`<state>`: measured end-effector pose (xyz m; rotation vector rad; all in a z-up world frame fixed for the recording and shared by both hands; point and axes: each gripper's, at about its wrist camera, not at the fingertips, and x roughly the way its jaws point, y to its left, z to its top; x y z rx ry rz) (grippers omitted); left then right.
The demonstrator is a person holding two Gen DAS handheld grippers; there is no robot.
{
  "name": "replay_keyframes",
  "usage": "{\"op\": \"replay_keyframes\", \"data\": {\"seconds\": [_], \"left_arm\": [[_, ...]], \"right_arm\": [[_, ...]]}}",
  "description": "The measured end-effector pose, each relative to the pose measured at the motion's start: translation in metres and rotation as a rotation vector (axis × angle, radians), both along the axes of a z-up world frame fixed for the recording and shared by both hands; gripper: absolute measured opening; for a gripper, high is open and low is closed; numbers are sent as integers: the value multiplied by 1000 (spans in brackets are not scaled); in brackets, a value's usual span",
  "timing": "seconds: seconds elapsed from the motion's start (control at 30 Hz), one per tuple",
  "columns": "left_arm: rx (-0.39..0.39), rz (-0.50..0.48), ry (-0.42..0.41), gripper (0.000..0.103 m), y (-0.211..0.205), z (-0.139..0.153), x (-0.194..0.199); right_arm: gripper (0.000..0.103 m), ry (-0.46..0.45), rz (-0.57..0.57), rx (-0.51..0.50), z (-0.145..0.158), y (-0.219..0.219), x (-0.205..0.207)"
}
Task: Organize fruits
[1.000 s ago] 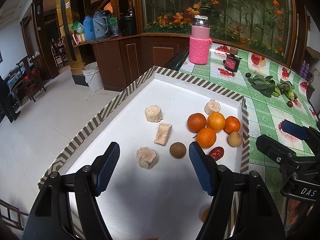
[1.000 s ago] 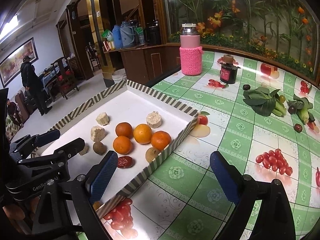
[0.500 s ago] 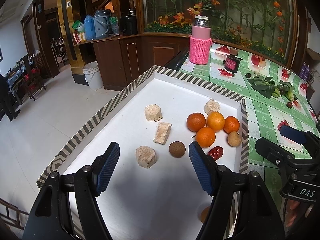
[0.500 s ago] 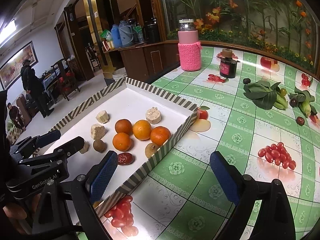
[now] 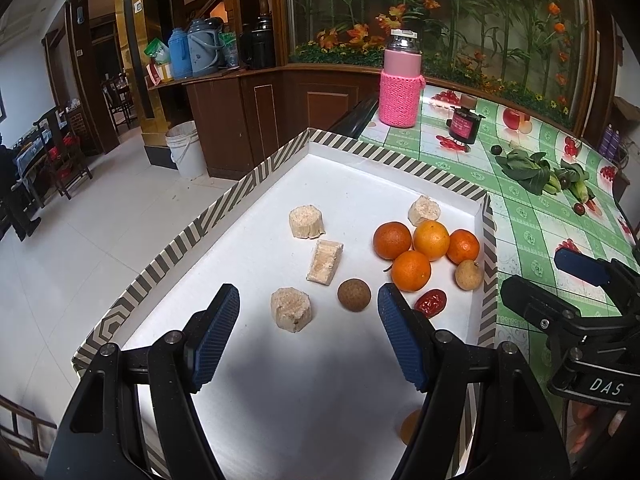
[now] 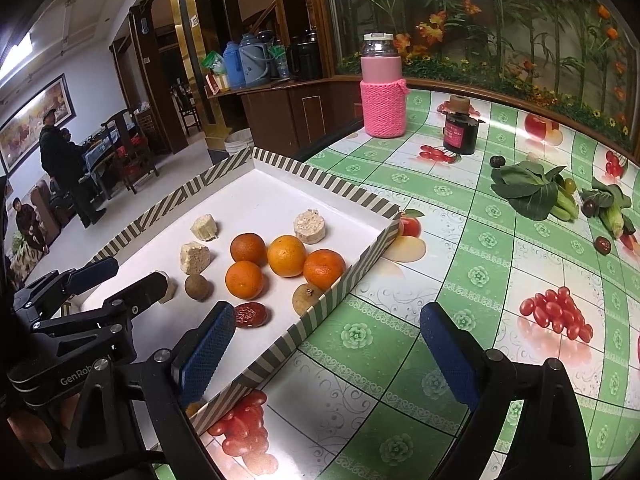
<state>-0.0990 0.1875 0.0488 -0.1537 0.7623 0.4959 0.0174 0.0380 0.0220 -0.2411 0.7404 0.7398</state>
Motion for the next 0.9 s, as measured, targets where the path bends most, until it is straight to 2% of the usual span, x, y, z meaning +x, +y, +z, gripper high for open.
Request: {"op": "replay_keyframes", "data": {"seconds": [0.9], "left_arm": [[-8,17,4,72,5,-3,-2]], "right_arm": [[94,-1,29,-34,-1,13,-1]]}}
